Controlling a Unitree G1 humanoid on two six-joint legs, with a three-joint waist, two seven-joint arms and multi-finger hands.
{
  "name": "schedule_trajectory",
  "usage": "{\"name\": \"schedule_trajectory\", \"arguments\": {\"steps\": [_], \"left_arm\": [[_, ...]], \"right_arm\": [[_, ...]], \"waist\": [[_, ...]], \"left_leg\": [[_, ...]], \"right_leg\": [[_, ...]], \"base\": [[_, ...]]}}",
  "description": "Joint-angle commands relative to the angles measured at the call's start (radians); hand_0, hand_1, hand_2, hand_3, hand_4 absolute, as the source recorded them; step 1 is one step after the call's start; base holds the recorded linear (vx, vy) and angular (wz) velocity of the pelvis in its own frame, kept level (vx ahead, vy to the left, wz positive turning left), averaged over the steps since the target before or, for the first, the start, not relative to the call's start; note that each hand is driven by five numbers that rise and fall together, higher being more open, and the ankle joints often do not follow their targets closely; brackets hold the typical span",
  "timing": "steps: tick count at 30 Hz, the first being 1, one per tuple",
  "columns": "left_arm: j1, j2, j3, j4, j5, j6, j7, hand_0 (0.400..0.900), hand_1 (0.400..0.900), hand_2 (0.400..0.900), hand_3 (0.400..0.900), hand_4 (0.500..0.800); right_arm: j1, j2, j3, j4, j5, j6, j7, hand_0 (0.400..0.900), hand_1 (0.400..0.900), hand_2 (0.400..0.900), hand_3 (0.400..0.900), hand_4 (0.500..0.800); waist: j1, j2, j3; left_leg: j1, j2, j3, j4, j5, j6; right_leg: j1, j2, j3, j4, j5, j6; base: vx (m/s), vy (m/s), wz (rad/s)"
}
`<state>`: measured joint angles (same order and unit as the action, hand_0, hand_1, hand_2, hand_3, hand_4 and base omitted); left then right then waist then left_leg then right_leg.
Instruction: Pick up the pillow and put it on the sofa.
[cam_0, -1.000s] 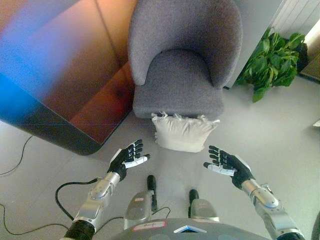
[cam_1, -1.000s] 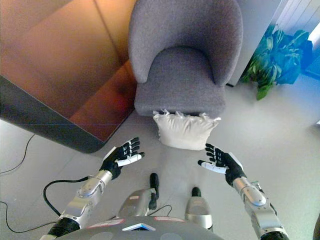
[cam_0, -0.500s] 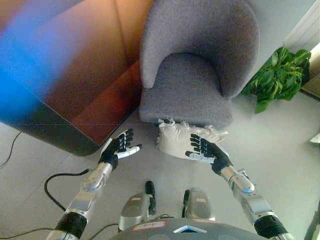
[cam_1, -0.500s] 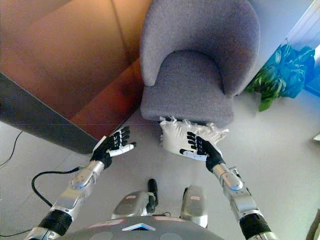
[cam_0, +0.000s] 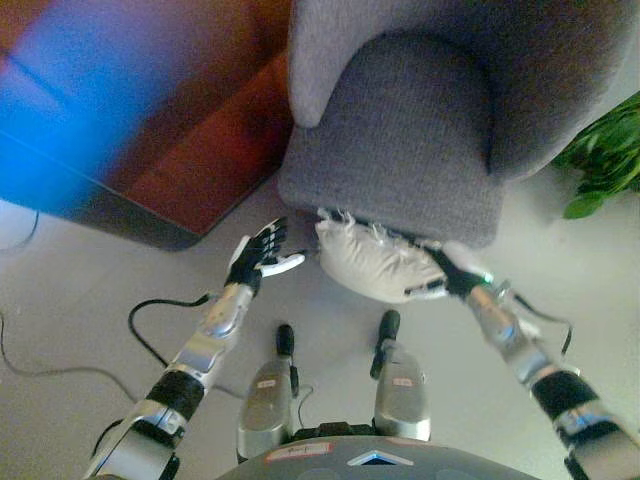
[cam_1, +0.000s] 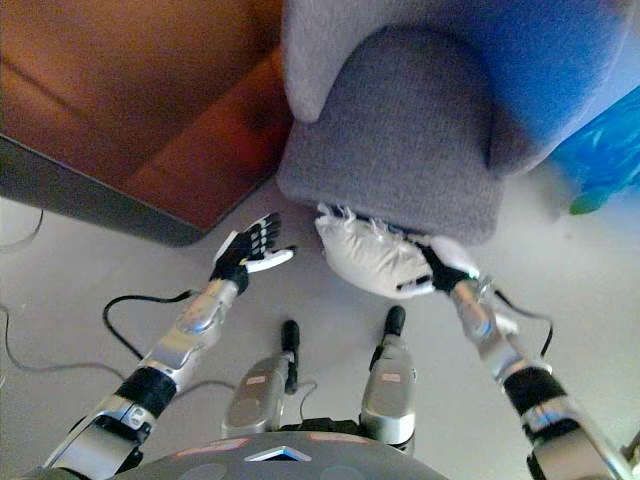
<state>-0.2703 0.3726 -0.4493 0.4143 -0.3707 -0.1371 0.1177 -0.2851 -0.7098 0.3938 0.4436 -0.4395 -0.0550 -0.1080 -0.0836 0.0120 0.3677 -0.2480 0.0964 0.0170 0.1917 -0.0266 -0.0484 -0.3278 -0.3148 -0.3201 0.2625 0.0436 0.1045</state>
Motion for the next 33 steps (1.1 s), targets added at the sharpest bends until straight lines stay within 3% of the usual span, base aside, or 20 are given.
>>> {"name": "schedule_trajectory", "arguments": {"steps": [1,8,9,14,17,19,25,30,33], "left_arm": [[-0.141,-0.004,0.048,-0.07,-0.025,-0.102,0.087,0.9,0.9,0.9,0.9,0.8],[-0.303,-0.019,0.03,-0.001,0.0,-0.107,0.181,0.9,0.9,0.9,0.9,0.8],[-0.36,-0.029,0.019,0.03,0.011,-0.106,0.211,0.9,0.9,0.9,0.9,0.8],[-0.457,-0.041,0.001,0.098,0.017,-0.107,0.26,0.9,0.9,0.9,0.9,0.8],[-0.495,-0.033,0.001,0.109,0.012,-0.108,0.27,0.9,0.9,0.9,0.9,0.8],[-0.503,-0.034,0.002,0.108,0.018,-0.106,0.276,0.9,0.9,0.9,0.9,0.8],[-0.46,-0.062,0.004,0.092,0.047,-0.115,0.287,0.9,0.9,0.9,0.9,0.8],[-0.539,-0.08,-0.041,0.163,0.036,-0.125,0.32,0.9,0.9,0.9,0.9,0.8],[-0.595,-0.088,-0.056,0.205,0.019,-0.129,0.334,0.9,0.9,0.9,0.9,0.8]], "right_arm": [[-0.169,-0.03,0.042,-0.005,-0.088,-0.018,-0.118,0.9,0.9,0.9,0.9,0.8],[-0.37,-0.015,0.106,0.113,-0.087,0.02,-0.224,0.9,0.9,0.9,0.9,0.8],[-0.423,0.002,0.134,0.168,-0.076,0.031,-0.235,0.9,0.9,0.9,0.9,0.8],[-0.544,0.042,0.172,0.267,-0.019,0.037,-0.273,0.9,0.9,0.9,0.9,0.8],[-0.574,0.056,0.188,0.294,0.012,0.027,-0.282,0.9,0.9,0.9,0.9,0.8],[-0.565,0.082,0.183,0.292,0.032,0.018,-0.28,0.9,0.9,0.9,0.9,0.8],[-0.486,0.124,0.169,0.252,0.006,0.01,-0.274,0.9,0.9,0.9,0.9,0.8],[-0.6,0.152,0.174,0.364,0.034,0.015,-0.375,0.9,0.9,0.9,0.9,0.8],[-0.672,0.168,0.204,0.438,0.049,0.023,-0.395,0.9,0.9,0.9,0.9,0.8]], "waist": [[-0.004,-0.016,0.023],[-0.012,-0.001,0.069],[-0.012,0.003,0.086],[-0.011,0.011,0.117],[-0.004,0.016,0.128],[-0.008,0.012,0.133],[-0.008,0.007,0.128],[0.001,0.008,0.122],[0.005,0.012,0.12]], "left_leg": [[-0.009,0.079,0.011,0.155,-0.121,-0.052],[-0.275,0.07,0.033,0.419,-0.223,-0.051],[-0.344,0.066,0.025,0.477,-0.238,-0.05],[-0.533,0.061,0.001,0.608,-0.267,-0.042],[-0.615,0.057,-0.021,0.669,-0.303,-0.04],[-0.672,0.045,-0.023,0.69,-0.283,-0.03],[-0.704,0.043,-0.039,0.717,-0.323,-0.031],[-0.782,0.038,-0.056,0.752,-0.321,-0.034],[-0.821,0.034,-0.066,0.777,-0.323,-0.035]], "right_leg": [[-0.107,-0.075,0.054,0.158,0.003,0.068],[-0.352,-0.078,0.155,0.325,-0.04,0.066],[-0.409,-0.079,0.172,0.374,-0.056,0.062],[-0.57,-0.083,0.206,0.494,-0.092,0.047],[-0.646,-0.081,0.222,0.555,-0.131,0.055],[-0.694,-0.087,0.228,0.561,-0.107,0.042],[-0.727,-0.081,0.233,0.595,-0.149,0.05],[-0.794,-0.073,0.234,0.616,-0.154,0.046],[-0.828,-0.074,0.236,0.635,-0.16,0.042]], "base": [[-0.07,-0.004,-0.25],[-0.1,0.017,-0.1],[-0.11,0.049,-0.06],[-0.1,0.033,0.01],[-0.05,0.019,0.0],[-0.07,0.021,0.08],[0.06,0.003,0.0],[0.0,0.0,0.0],[-0.02,-0.003,0.04]]}}
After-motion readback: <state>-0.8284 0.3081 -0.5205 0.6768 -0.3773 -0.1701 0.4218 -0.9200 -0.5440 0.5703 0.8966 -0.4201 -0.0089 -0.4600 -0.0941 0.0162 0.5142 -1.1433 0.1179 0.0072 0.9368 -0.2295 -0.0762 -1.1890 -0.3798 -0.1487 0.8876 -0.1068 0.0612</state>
